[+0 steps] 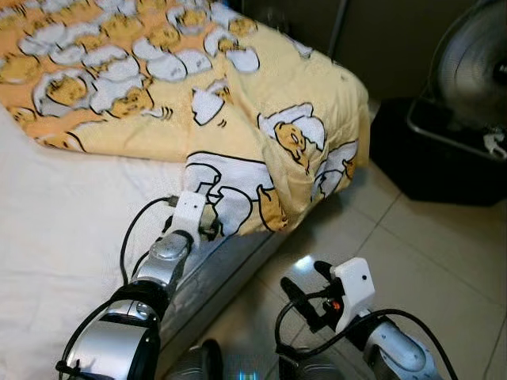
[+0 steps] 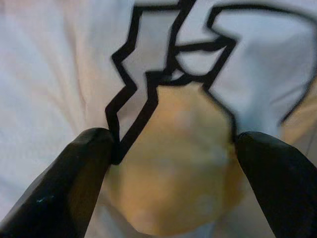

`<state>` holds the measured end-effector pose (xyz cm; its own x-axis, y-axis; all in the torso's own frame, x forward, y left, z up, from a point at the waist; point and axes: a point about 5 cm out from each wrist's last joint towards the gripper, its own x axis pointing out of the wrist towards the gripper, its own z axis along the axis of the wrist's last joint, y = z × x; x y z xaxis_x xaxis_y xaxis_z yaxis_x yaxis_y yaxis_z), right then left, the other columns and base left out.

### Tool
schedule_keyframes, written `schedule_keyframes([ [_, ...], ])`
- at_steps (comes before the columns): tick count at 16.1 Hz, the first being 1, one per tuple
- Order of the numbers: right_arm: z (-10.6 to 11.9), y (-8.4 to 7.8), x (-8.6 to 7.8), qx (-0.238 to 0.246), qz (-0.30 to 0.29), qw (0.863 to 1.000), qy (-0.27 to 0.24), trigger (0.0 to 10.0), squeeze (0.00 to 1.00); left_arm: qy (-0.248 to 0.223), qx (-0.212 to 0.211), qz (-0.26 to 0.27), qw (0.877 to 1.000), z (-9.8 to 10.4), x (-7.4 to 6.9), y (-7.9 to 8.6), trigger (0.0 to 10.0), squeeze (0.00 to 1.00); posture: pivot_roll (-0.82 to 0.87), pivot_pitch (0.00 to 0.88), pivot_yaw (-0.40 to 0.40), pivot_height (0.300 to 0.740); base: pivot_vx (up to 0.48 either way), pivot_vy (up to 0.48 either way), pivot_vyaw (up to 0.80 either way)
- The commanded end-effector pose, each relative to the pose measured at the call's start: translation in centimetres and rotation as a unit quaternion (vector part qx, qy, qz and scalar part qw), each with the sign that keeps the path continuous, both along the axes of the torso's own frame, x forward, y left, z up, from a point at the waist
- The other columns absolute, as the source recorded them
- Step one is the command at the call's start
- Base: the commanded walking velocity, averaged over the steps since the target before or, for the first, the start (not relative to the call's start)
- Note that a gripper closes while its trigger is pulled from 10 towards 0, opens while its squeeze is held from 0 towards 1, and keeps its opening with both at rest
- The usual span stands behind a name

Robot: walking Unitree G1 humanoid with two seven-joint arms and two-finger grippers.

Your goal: Clean up the room

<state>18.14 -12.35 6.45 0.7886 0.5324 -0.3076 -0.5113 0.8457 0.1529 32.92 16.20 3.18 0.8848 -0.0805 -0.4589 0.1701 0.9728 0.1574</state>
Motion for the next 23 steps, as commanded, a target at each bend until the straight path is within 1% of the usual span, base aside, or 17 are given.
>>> schedule_keyframes([
  [1, 0.2, 0.1, -0.4, 0.002, 0.006, 1.0, 0.01, 10.0, 0.0, -0.005, 0.004, 0.02, 1.0, 0.1, 0.1, 0.9, 10.0, 0.0, -0.26, 0.238, 0.031, 0.74, 0.0, 0.0, 0.0],
  [3, 0.3, 0.0, -0.7, 0.001, 0.007, 1.0, 0.018, 10.0, 0.0, -0.004, -0.002, 0.029, 1.0, -0.1, 0.0, 0.9, 10.0, 0.0, -0.26, 0.239, 0.029, 0.74, 0.0, 0.0, 0.0],
  [4, 0.6, 0.4, -0.9, 0.009, 0.018, 1.0, 0.02, 10.0, 0.0, -0.006, -0.003, 0.038, 0.999, -0.1, 0.0, 0.9, 10.0, 0.0, -0.27, 0.238, 0.028, 0.74, 0.0, 0.0, 0.0],
  [6, 0.9, 0.9, -1.5, 0.02, 0.041, 0.998, 0.03, 10.0, 0.0, 0.004, -0.019, 0.075, 0.997, -0.3, -0.1, 1.4, 10.0, 0.0, -0.26, 0.236, 0.027, 0.74, 0.0, 0.0, 0.0],
  [7, 0.8, 1.0, -1.8, 0.018, 0.047, 0.998, 0.037, 10.0, 0.0, 0.018, -0.037, 0.09, 0.995, -0.6, -0.4, 1.5, 10.0, 0.0, -0.26, 0.238, 0.027, 0.74, 0.0, 0.0, 0.0],
  [8, 0.6, 1.0, -1.9, 0.017, 0.049, 0.998, 0.042, 10.0, 0.0, 0.034, -0.058, 0.097, 0.993, -1.1, -0.7, 1.4, 0.0, 0.0, -0.26, 0.236, 0.026, 0.74, 0.0, 0.0, 0.0],
  [9, 0.5, 1.0, -1.9, 0.016, 0.049, 0.998, 0.045, 10.0, 0.0, 0.051, -0.072, 0.088, 0.992, -1.7, -1.1, 0.9, 0.0, 0.0, -0.26, 0.236, 0.026, 0.74, 0.0, 0.0, 0.0],
  [10, 0.5, 1.1, -1.9, 0.017, 0.05, 0.997, 0.047, 10.0, 0.0, 0.064, -0.095, 0.081, 0.99, -2.2, -1.5, 0.3, 0.0, 0.0, -0.26, 0.234, 0.025, 0.74, 0.0, 0.0, 0.0],
  [13, 0.6, 1.1, -1.7, 0.019, 0.053, 0.997, 0.05, 10.0, 0.0, 0.077, -0.136, 0.087, 0.984, -2.6, -1.9, -0.3, 0.0, 0.0, -0.25, 0.229, 0.024, 0.74, 0.0, 0.0, 0.0],
  [16, 0.5, 1.3, -1.6, 0.019, 0.061, 0.997, 0.052, 10.0, 0.0, 0.086, -0.144, 0.098, 0.981, -3.1, -2.4, 0.0, 0.0, 0.0, -0.24, 0.222, 0.021, 0.74, 0.0, 0.0, 0.0],
  [18, 0.4, 1.3, -1.4, 0.018, 0.061, 0.997, 0.053, 10.0, 0.0, 0.101, -0.154, 0.111, 0.977, -3.6, -2.8, 0.1, 0.0, 0.0, -0.24, 0.209, 0.023, 0.74, 0.0, 0.0, 0.0],
  [19, 0.6, 1.4, -1.0, 0.019, 0.063, 0.997, 0.047, 10.0, 0.0, 0.119, -0.181, 0.136, 0.967, -4.2, -3.3, 0.2, 0.0, 0.0, -0.25, 0.197, 0.026, 0.74, 0.0, 0.0, 0.0],
  [21, 0.7, 1.3, -0.9, 0.02, 0.067, 0.997, 0.045, 10.0, 0.0, 0.127, -0.197, 0.151, 0.96, -4.5, -3.6, 0.2, 0.0, 0.0, -0.25, 0.193, 0.027, 0.74, 0.0, 0.0, 0.0],
  [23, 0.6, 1.2, -1.1, 0.018, 0.071, 0.996, 0.05, 10.0, 0.0, 0.127, -0.195, 0.153, 0.96, -4.8, -3.9, 0.3, 0.0, 0.0, -0.25, 0.193, 0.026, 0.74, 0.0, 0.0, 0.0],
])
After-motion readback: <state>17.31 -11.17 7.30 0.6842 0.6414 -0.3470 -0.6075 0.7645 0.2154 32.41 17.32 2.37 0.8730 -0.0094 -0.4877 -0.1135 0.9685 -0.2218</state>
